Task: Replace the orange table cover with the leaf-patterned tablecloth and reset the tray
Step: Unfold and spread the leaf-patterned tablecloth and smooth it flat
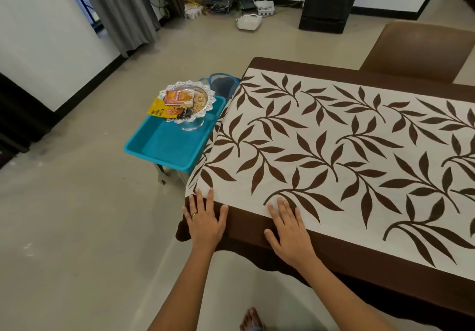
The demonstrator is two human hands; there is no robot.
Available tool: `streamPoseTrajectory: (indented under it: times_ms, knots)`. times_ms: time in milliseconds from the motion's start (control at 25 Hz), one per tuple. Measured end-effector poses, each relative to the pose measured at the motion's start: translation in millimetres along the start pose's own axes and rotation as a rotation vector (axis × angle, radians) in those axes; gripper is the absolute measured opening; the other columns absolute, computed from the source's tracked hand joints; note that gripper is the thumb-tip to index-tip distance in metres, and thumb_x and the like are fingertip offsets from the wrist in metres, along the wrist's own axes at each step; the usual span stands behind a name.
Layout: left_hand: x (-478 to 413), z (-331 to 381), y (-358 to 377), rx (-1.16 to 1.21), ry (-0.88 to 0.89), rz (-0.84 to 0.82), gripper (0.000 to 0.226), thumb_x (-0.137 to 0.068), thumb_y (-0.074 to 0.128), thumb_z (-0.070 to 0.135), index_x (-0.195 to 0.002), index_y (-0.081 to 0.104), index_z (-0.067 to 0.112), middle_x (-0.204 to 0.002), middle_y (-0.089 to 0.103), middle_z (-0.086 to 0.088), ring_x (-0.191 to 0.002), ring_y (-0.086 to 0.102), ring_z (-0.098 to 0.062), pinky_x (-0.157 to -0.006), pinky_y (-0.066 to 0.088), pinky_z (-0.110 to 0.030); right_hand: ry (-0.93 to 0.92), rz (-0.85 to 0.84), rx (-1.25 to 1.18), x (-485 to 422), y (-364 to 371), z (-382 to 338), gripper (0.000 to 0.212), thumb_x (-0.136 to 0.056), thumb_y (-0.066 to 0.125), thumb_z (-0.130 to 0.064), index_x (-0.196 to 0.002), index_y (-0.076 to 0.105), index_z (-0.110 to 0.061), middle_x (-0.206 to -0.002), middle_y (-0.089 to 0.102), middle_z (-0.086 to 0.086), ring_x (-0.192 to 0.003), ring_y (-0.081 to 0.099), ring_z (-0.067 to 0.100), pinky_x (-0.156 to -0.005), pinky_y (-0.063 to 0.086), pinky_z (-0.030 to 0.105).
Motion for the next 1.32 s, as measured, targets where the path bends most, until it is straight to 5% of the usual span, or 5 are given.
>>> streamPoseTrajectory:
  times_ms: [320, 560, 920, 1040, 1320]
  knots:
    - [-0.1, -23.3, -16.1, 0.027, -0.215, 0.042, 0.072, -0.097, 0.029, 0.055, -0.153, 0.012, 0.013, -0.16, 0.01, -0.015, -0.148, 0.002, -0.03, -0.12, 0.001, -0.049, 0.203, 0.009, 0.036, 9.1, -11.3, 44.3, 0.07, -0.093, 0.01, -0.061, -0.154, -0.001, -0.028, -0.161, -0.008, 0.0, -0.147, -0.015, 0.015, -0.12, -0.007, 0.039]
    - [13.3, 95.9, 22.6, -0.008, 0.422, -0.113, 0.058, -0.1, 0.017, 0.051, -0.154, 0.005, 0.032, -0.161, -0.006, 0.001, -0.148, -0.009, -0.02, -0.119, -0.004, -0.048, 0.081, 0.041, -0.033, -7.5, 5.1, -2.3, 0.058, -0.1, 0.019, -0.041, -0.154, 0.011, -0.019, -0.16, 0.004, 0.001, -0.149, 0.001, 0.016, -0.119, -0.004, 0.036]
    - [-26.3, -15.1, -0.6, -0.012, 0.005, 0.004, 0.065, -0.097, 0.02, 0.053, -0.153, 0.018, 0.02, -0.159, 0.019, -0.01, -0.147, 0.012, -0.028, -0.119, 0.005, -0.048, 0.087, 0.04, -0.123, 0.1, -0.8, 7.8, 0.061, -0.099, 0.017, -0.045, -0.153, 0.003, -0.021, -0.161, -0.005, -0.001, -0.148, -0.009, 0.014, -0.121, -0.003, 0.036]
    - [-28.2, -20.8, -8.8, 0.117, -0.118, 0.022, 0.06, -0.101, 0.029, 0.041, -0.152, 0.019, 0.011, -0.158, 0.021, -0.012, -0.147, 0.014, -0.027, -0.119, 0.005, -0.044, -0.113, -0.004, -0.212, -36.4, 3.4, -51.3, 0.057, -0.101, 0.022, -0.035, -0.154, 0.004, -0.022, -0.161, -0.006, -0.003, -0.147, -0.013, 0.009, -0.121, 0.002, 0.035]
    - [-8.8, -56.2, -1.7, 0.356, -0.117, -0.001, 0.048, -0.102, 0.029, 0.038, -0.143, 0.037, 0.013, -0.14, 0.048, -0.008, -0.129, 0.046, -0.024, -0.109, 0.037, -0.044, -0.543, -0.202, 0.026, -112.1, 37.2, -137.1, 0.058, -0.102, 0.023, -0.037, -0.154, 0.004, -0.02, -0.162, -0.002, 0.0, -0.148, -0.009, 0.013, -0.121, -0.002, 0.038]
Point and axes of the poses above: each hand's wrist, its own x-axis away from the middle knuckle, its own y-axis out of the palm, z = x × y, the point moved 6 cm from there along -x, towards the middle knuckle
